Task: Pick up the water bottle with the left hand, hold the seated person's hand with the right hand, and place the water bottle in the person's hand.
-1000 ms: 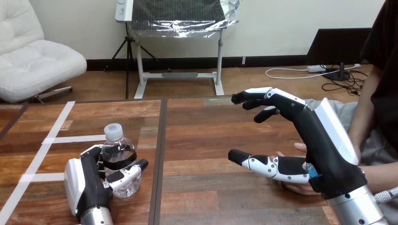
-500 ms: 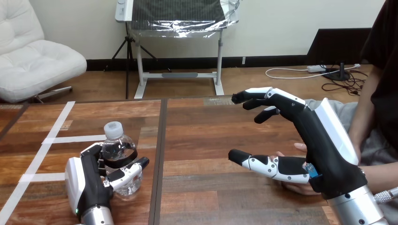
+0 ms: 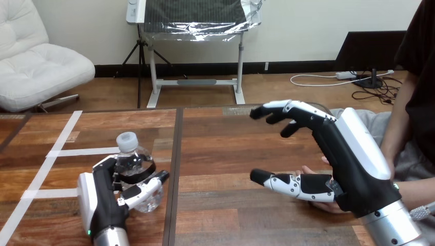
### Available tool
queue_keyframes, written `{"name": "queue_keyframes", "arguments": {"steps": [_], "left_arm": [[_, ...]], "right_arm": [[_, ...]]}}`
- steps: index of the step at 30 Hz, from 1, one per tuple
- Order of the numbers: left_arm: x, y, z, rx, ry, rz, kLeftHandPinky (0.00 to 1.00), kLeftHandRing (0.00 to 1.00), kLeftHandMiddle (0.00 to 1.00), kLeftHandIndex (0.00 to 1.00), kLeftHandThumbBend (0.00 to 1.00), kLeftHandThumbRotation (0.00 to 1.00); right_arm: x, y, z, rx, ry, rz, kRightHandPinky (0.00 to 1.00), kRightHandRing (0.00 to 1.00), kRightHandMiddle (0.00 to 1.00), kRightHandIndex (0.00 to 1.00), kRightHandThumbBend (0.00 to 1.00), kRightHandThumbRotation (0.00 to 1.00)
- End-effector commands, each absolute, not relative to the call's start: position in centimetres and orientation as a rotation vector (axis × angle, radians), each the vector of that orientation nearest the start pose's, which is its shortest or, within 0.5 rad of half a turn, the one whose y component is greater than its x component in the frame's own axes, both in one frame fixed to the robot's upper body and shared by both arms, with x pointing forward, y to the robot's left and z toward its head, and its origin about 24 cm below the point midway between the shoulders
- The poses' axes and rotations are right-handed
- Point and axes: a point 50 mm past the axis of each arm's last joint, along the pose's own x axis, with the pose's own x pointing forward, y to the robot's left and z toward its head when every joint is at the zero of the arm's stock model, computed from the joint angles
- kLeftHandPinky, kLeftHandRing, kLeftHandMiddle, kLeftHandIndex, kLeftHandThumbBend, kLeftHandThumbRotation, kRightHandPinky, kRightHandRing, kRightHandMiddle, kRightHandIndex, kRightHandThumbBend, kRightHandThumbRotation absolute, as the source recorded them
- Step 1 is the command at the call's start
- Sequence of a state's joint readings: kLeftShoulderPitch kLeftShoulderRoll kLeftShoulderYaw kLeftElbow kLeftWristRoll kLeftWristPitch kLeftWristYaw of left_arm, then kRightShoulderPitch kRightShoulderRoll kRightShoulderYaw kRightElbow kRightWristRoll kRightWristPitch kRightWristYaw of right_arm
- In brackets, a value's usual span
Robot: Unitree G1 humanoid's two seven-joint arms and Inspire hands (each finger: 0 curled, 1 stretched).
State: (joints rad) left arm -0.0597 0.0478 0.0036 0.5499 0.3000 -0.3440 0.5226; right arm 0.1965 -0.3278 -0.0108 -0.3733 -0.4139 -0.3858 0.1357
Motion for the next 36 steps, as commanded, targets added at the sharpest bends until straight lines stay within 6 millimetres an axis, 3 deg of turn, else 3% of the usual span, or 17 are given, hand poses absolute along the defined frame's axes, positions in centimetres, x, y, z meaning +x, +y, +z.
{"name": "queue_keyframes", "arguments": {"steps": [1, 36], "left_arm": [[25.6, 16.1, 0.7, 0.293, -0.098, 0.364, 0.39, 0.42, 0.46, 0.44, 0.73, 0.00], [24.3, 13.4, 3.5, 0.196, -0.180, 0.262, 0.38, 0.41, 0.45, 0.44, 0.74, 0.00]], "right_arm": [[20.7, -17.5, 13.5, -0.853, -0.573, 0.222, 0.56, 0.69, 0.75, 0.70, 0.70, 0.00], [21.6, -20.5, 14.4, -1.146, -0.396, 0.195, 0.60, 0.71, 0.74, 0.71, 0.81, 0.00]]}}
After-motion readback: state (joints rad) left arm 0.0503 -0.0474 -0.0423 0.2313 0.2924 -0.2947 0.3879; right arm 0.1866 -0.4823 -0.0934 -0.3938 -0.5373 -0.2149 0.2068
